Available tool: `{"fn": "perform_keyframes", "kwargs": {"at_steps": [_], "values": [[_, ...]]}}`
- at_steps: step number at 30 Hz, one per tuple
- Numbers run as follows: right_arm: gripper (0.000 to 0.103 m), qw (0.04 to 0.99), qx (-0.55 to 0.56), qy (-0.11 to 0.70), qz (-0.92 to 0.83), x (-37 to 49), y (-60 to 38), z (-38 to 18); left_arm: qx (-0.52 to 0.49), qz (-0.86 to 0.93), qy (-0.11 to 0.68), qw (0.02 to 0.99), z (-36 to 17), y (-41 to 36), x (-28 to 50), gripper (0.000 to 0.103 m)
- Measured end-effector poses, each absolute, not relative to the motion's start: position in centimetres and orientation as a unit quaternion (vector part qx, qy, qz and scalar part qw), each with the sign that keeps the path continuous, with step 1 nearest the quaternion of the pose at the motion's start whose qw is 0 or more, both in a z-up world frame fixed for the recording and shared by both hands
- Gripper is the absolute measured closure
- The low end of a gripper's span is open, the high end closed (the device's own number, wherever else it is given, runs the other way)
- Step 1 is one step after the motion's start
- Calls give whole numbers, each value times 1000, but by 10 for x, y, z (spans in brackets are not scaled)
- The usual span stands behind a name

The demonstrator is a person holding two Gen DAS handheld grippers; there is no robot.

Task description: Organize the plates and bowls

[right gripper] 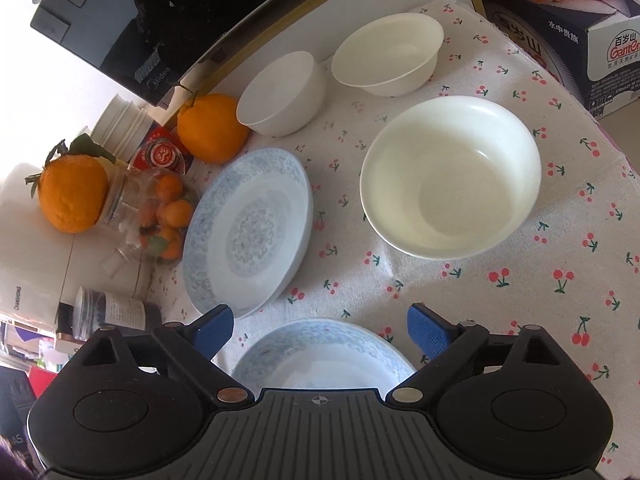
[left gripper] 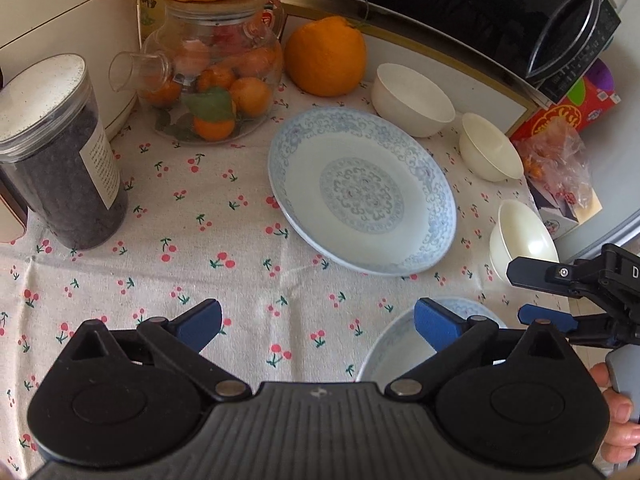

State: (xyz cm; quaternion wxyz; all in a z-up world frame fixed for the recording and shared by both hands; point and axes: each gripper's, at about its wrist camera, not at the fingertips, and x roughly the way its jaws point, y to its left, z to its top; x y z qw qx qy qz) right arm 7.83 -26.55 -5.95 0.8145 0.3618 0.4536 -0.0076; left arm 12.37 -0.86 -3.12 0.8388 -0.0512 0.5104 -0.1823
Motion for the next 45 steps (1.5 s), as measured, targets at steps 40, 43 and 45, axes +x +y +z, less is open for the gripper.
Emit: {"fn": "perform_keyframes", "kwargs": {"at_steps": [40, 43, 45], "values": [[87, 858, 326, 391, -64, 146, -237, -94, -147, -150, 420, 883, -73, 4, 186, 93], [89, 856, 333, 390, -63, 147, -239, -96, -144, -153, 418, 884, -74, 2, 187, 95], [90, 856, 335, 388, -63, 148, -240, -97, -143, -157, 418, 883, -75, 1, 187, 95]]}}
